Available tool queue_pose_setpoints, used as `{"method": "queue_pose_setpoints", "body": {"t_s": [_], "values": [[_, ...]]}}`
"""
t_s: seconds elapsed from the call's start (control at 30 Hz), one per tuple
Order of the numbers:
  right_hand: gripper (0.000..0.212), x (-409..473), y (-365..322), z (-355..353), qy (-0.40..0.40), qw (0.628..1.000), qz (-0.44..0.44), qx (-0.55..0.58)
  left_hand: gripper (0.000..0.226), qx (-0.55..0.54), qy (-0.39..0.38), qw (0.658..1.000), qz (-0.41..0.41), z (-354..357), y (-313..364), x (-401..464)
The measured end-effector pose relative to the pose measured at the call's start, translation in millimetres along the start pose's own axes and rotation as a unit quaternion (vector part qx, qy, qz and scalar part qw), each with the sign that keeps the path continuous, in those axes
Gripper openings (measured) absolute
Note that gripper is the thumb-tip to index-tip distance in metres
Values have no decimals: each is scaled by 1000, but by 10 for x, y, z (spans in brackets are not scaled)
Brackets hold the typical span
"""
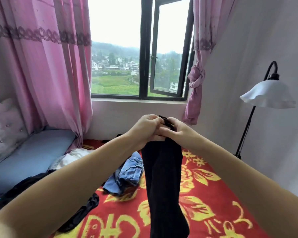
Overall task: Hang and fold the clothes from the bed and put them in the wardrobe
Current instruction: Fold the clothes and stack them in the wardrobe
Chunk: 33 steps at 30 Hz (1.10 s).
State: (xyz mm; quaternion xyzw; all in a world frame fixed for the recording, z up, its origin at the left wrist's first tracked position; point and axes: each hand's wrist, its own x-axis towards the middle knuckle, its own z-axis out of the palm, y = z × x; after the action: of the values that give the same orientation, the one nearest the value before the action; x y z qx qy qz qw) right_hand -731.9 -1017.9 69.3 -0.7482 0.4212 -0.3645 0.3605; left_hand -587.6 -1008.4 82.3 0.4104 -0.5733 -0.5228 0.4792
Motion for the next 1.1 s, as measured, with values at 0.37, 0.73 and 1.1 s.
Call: {"method": "queue_pose_setpoints", "body": {"t_s": [0.37, 0.73, 1.1], "values": [[41, -292, 46, -489, 57, 996, -23, -66, 9, 394, -91, 898, 171, -27, 29, 337], [18, -709, 924, -594, 115, 984, 77, -116, 14, 439, -227, 863, 107, 261, 566, 475], [24, -830, 942, -63, 273, 951, -140, -48, 19, 359, -103, 928, 16, 34, 573, 474]]}}
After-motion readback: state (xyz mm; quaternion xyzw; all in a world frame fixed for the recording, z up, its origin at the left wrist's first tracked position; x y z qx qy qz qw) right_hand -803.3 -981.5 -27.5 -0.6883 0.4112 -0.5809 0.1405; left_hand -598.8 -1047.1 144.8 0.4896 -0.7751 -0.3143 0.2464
